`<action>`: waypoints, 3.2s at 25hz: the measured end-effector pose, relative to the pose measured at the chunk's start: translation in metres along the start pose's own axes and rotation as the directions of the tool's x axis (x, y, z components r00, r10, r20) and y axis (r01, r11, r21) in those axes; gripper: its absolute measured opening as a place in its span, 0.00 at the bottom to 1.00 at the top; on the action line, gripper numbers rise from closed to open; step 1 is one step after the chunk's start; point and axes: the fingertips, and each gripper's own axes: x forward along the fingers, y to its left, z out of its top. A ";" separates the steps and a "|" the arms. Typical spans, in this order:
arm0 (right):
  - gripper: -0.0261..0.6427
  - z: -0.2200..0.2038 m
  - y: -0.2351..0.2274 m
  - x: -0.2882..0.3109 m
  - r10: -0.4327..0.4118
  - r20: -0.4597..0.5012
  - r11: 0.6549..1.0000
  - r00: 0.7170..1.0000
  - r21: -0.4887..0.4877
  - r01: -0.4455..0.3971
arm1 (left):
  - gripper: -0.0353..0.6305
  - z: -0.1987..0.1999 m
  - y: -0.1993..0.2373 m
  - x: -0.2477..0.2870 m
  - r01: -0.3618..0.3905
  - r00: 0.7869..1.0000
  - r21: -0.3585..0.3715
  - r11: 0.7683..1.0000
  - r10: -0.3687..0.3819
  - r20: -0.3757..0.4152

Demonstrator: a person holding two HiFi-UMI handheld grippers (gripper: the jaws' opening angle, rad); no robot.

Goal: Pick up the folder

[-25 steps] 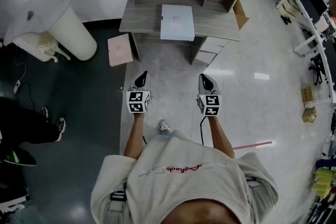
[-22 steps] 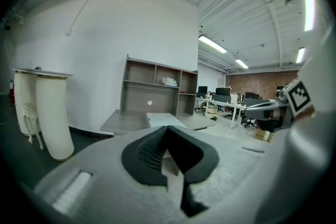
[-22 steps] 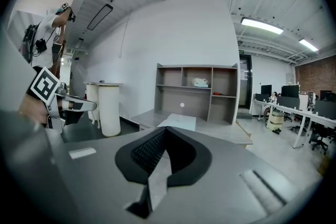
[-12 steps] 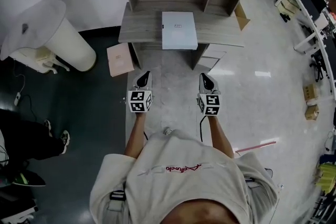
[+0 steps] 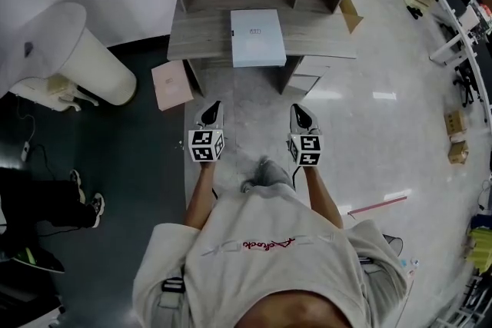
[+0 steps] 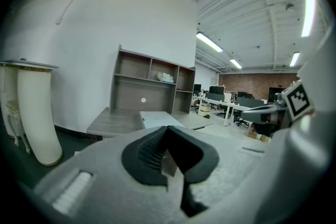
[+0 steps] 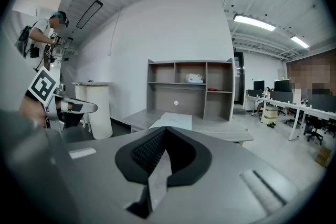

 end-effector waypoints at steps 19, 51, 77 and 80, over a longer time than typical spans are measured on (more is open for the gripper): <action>0.05 0.004 -0.043 0.090 0.020 -0.016 1.000 1.000 0.012 -0.020 | 0.05 0.017 0.029 0.089 -0.023 1.000 0.026 0.999 0.024 -0.020; 0.05 0.073 -0.142 0.311 0.070 -0.044 0.997 0.997 0.017 -0.069 | 0.05 0.104 0.098 0.314 -0.043 0.998 0.038 0.998 0.045 -0.047; 0.05 0.036 -0.139 0.345 0.063 -0.182 0.998 0.981 0.011 -0.062 | 0.05 0.057 0.129 0.335 -0.012 0.986 -0.011 1.000 0.011 -0.164; 0.05 0.022 -0.138 0.342 0.065 -0.210 0.998 0.976 0.020 -0.062 | 0.05 0.044 0.130 0.333 -0.014 0.982 -0.022 1.000 0.009 -0.189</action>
